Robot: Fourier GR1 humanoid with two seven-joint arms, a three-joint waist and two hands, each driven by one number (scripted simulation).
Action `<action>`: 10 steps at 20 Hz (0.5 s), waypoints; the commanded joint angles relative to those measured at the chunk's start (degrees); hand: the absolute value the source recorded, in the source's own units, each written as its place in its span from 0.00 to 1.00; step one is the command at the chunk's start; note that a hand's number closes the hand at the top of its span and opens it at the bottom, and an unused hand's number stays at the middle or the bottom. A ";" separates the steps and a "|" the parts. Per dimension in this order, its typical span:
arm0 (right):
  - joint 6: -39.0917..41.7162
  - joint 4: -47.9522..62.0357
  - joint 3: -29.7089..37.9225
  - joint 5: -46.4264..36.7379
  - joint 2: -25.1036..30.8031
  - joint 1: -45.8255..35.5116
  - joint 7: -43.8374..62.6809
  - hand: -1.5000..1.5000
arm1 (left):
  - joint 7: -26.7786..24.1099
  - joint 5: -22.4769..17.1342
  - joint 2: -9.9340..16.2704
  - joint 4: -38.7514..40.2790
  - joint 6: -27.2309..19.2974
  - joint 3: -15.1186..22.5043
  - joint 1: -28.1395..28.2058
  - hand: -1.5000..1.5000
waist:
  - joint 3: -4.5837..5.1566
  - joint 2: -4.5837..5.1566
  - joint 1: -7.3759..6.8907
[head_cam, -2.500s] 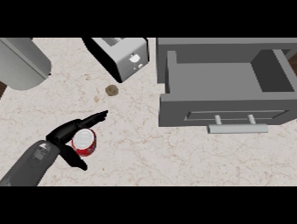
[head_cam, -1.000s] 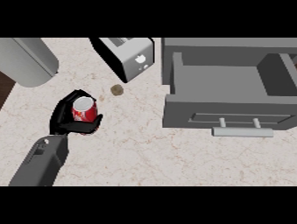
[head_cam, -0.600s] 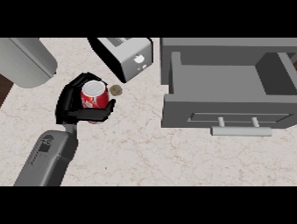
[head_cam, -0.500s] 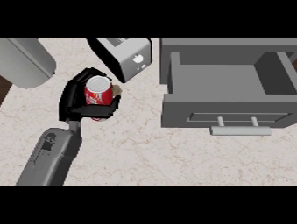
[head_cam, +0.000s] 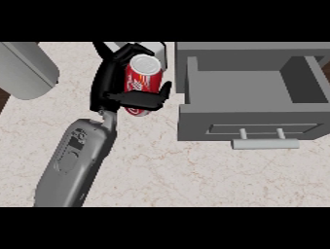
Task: Pick up the can, place it into the drawer and close the drawer
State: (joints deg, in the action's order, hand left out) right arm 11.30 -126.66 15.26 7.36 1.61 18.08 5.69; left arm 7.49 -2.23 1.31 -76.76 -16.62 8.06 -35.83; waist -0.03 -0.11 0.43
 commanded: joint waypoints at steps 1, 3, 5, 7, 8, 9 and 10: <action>0.46 1.05 0.79 -0.35 -0.20 0.30 -1.28 0.00 | 2.18 1.93 -1.25 5.66 -3.67 0.32 -10.06 1.00 | 0.01 0.17 0.58; 0.77 3.35 -0.54 -2.47 -1.54 0.34 -4.92 0.00 | 5.17 2.75 -1.02 3.08 -1.76 -0.50 -10.53 1.00 | 0.01 0.09 0.11; 0.64 -1.64 2.38 2.49 1.69 -1.56 2.70 0.00 | 6.88 2.40 -1.29 5.46 -6.17 1.53 -15.79 1.00 | 0.02 0.10 0.47; 0.40 0.22 2.39 1.64 1.86 -2.82 2.80 0.00 | 6.34 0.82 -1.30 7.82 -6.09 2.05 -18.31 1.00 | 0.02 0.14 0.42; 0.82 1.51 3.27 2.36 2.67 -3.55 2.30 0.00 | 7.35 0.57 -1.30 11.34 -9.11 2.46 -22.96 1.00 | 0.00 0.22 0.84; 1.03 5.24 3.90 2.13 2.33 -4.52 -0.57 0.00 | 6.97 -0.12 -1.30 12.49 -8.01 2.65 -23.62 1.00 | -0.01 0.24 0.68; 1.10 2.03 0.34 -0.83 -0.80 -0.31 -0.99 0.00 | 9.75 0.61 -1.31 11.49 -10.33 3.34 -25.02 1.00 | 0.00 0.12 0.69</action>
State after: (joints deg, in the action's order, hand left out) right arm 11.97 -124.83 17.16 8.27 2.60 16.04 6.10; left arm 14.25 -1.40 0.13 -68.10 -23.54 9.96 -54.72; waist -0.02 0.05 0.98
